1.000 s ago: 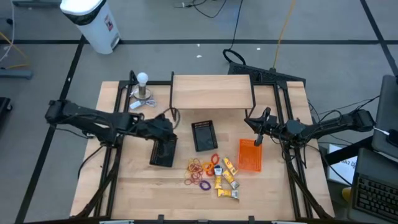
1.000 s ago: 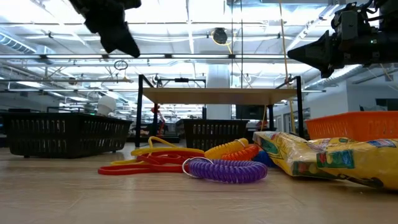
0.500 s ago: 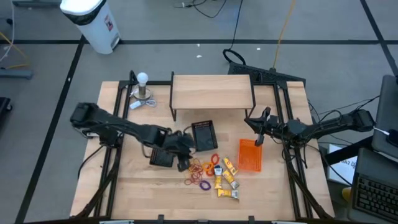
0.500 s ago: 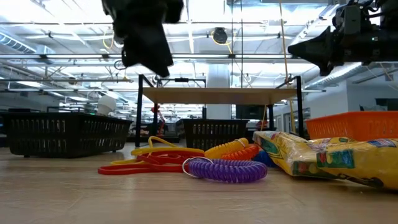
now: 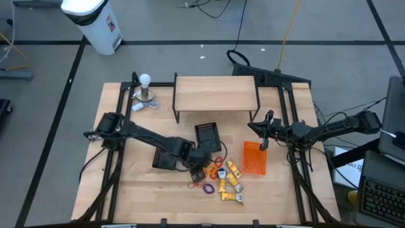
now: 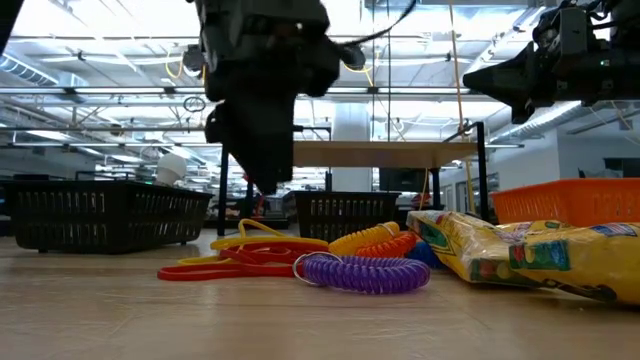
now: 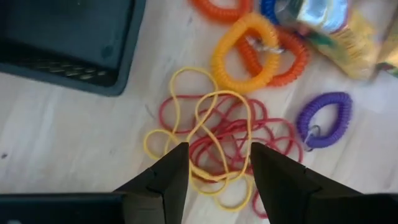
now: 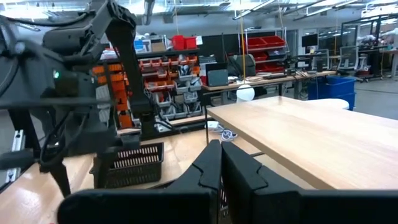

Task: Pick & Place Office Desk Supplies
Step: Put the yellow rubber band into the left black bin

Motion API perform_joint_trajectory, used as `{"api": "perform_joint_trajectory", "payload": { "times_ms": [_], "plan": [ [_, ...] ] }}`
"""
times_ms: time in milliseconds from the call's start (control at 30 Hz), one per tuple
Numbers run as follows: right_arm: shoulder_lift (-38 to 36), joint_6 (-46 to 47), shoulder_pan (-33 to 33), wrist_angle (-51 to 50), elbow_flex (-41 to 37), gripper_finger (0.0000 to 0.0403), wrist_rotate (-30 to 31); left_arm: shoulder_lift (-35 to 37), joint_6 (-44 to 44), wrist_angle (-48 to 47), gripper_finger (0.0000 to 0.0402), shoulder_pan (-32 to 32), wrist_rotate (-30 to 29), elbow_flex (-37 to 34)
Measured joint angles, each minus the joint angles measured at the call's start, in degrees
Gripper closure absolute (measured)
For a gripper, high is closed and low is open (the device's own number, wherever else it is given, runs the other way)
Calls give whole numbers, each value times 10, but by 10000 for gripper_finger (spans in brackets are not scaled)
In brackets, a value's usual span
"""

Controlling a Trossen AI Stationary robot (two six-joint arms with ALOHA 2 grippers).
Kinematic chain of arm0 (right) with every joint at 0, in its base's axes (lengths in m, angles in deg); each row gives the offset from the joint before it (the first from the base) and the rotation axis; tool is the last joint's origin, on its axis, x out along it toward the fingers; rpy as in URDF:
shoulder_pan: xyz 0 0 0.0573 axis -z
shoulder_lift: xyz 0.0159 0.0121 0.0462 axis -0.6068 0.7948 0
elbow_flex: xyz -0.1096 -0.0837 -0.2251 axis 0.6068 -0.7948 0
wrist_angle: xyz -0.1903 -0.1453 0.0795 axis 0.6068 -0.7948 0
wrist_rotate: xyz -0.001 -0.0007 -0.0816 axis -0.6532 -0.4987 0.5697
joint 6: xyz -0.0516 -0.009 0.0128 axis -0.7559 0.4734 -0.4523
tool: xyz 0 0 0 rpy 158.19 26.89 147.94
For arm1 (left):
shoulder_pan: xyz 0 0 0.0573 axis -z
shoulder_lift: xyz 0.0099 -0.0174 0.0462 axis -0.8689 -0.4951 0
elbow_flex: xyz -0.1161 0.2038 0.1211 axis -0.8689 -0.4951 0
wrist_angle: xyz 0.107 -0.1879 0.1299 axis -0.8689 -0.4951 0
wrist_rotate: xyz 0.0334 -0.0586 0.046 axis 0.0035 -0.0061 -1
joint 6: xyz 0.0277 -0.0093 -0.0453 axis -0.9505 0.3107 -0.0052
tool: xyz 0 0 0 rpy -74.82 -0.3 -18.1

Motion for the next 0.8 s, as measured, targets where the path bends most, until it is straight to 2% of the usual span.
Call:
{"api": "perform_joint_trajectory", "payload": {
  "times_ms": [167, 800],
  "plan": [
    [0, -1, 0, 1, 0, 403, 0, -30, 24, -47, 227, -4, -2, 20],
    [0, 0, 0, 12, 0, 403, 0, -38, 39, -48, 227, 2, 1, 20]
  ]
}}
